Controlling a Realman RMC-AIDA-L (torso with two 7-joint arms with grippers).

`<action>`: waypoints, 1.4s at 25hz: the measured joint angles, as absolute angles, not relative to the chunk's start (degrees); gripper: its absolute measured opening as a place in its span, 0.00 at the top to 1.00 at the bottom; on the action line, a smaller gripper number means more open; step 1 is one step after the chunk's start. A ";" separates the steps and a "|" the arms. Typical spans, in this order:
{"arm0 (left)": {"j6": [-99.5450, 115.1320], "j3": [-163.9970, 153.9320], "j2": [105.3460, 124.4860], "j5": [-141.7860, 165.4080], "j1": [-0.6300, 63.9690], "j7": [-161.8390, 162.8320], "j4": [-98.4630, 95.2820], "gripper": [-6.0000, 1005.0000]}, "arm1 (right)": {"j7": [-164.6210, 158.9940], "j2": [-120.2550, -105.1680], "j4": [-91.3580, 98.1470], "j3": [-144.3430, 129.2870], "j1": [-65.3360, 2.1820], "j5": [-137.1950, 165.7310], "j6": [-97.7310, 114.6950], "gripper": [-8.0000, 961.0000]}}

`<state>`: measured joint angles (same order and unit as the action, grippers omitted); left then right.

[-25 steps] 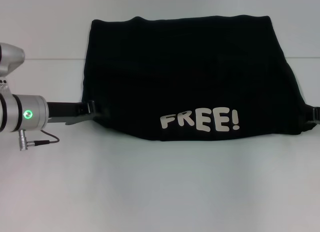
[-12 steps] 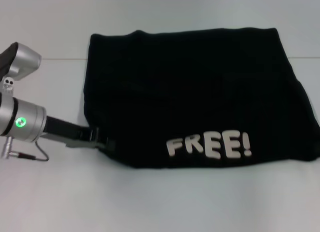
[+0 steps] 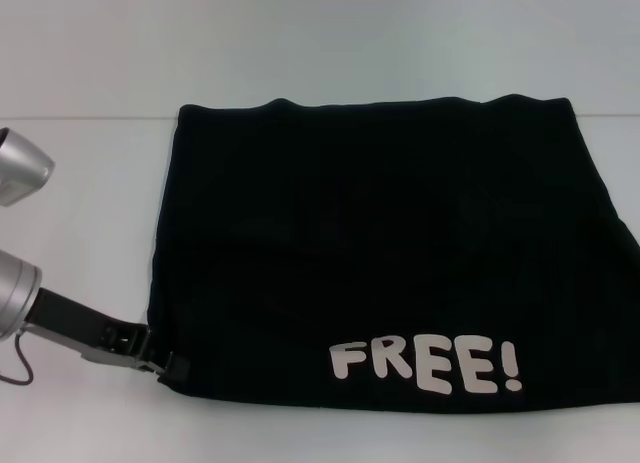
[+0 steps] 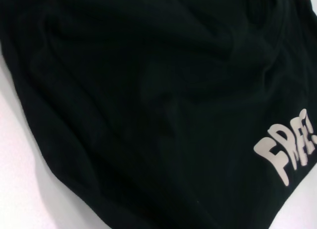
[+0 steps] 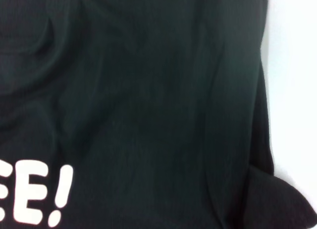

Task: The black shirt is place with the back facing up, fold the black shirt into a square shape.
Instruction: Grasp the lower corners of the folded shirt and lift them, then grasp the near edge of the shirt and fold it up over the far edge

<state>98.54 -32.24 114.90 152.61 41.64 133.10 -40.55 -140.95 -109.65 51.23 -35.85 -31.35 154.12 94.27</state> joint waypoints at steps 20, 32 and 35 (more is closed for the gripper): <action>108.96 -33.04 116.11 155.79 39.16 130.91 -43.52 0.99 | -139.74 -109.48 51.96 -35.74 -29.16 158.42 106.41 0.95; 112.76 -31.96 116.09 153.87 39.87 128.95 -44.07 0.99 | -135.01 -109.54 54.34 -25.66 -29.40 152.67 110.12 0.95; 113.09 -29.19 114.85 149.89 41.20 129.34 -44.04 0.99 | -134.57 -108.67 54.05 -23.96 -30.69 148.92 109.72 0.95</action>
